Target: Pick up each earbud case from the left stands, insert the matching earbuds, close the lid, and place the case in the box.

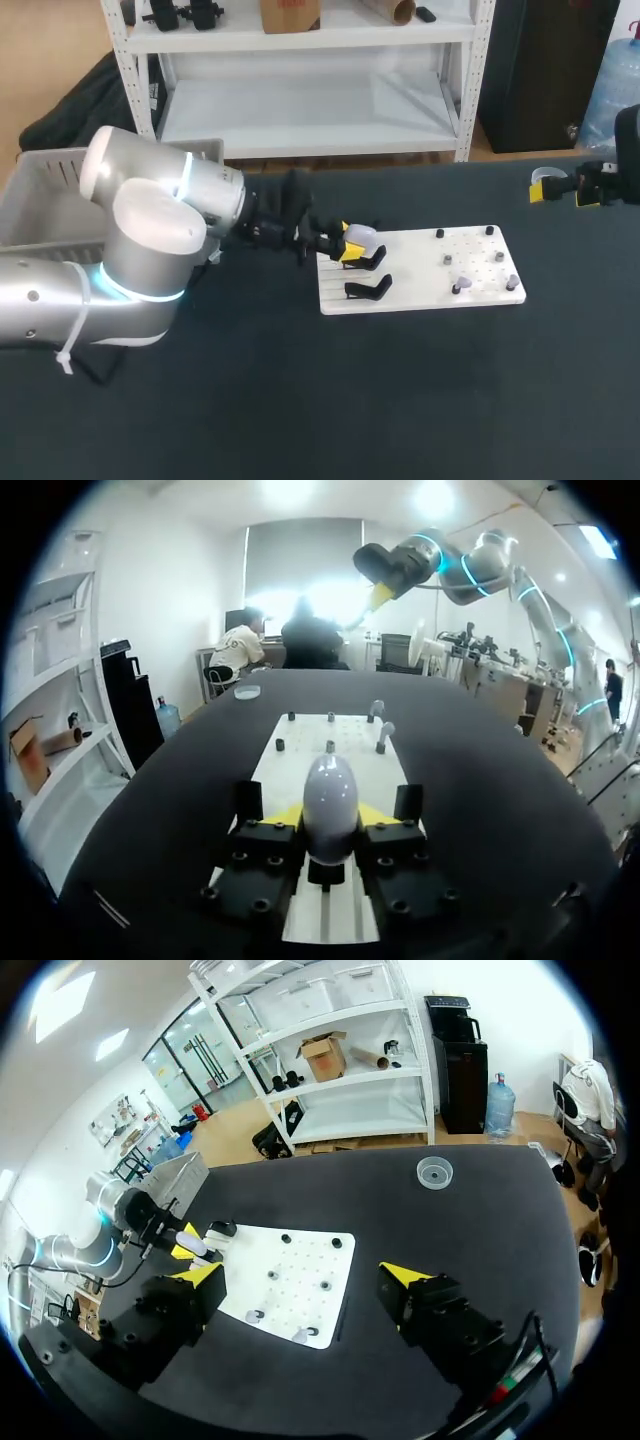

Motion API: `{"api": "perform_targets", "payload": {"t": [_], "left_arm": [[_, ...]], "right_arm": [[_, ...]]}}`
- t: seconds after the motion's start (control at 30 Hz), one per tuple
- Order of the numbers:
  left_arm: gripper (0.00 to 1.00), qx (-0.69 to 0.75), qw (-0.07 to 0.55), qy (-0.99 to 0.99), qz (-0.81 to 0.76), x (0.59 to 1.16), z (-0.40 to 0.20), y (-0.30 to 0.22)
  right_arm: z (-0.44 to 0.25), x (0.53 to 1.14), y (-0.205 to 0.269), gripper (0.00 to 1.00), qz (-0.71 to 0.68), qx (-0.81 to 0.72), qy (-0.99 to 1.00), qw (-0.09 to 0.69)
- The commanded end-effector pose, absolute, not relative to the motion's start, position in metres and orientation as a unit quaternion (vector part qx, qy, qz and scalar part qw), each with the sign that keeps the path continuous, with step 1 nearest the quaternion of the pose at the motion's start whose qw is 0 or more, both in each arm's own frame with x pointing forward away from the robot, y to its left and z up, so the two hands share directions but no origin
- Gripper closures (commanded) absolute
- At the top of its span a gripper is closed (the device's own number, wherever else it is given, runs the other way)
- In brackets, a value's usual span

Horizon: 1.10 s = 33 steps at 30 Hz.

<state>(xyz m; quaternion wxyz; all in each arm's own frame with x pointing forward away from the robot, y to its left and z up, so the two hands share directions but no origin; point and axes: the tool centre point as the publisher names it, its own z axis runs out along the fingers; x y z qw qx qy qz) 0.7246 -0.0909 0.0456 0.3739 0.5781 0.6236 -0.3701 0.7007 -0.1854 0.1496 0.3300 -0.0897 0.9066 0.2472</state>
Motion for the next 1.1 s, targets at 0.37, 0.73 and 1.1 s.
{"api": "perform_targets", "payload": {"t": [0.37, 0.73, 1.1], "left_arm": [[1.0, 0.59, 0.398, 0.619, -0.331, 0.721, 0.097, -0.104], [1.0, 0.589, 0.405, 0.615, -0.333, 0.746, 0.104, -0.123], [1.0, 0.615, 0.413, 0.584, -0.332, 0.732, 0.111, -0.146]], "right_arm": [[0.146, 0.696, -0.167, 0.0, 0.241, -0.106, 0.906, 0.33], [0.147, 0.666, -0.094, 0.0, 0.236, -0.161, 0.9, 0.329], [0.135, 0.659, -0.053, 0.0, 0.239, -0.188, 0.904, 0.302]]}}
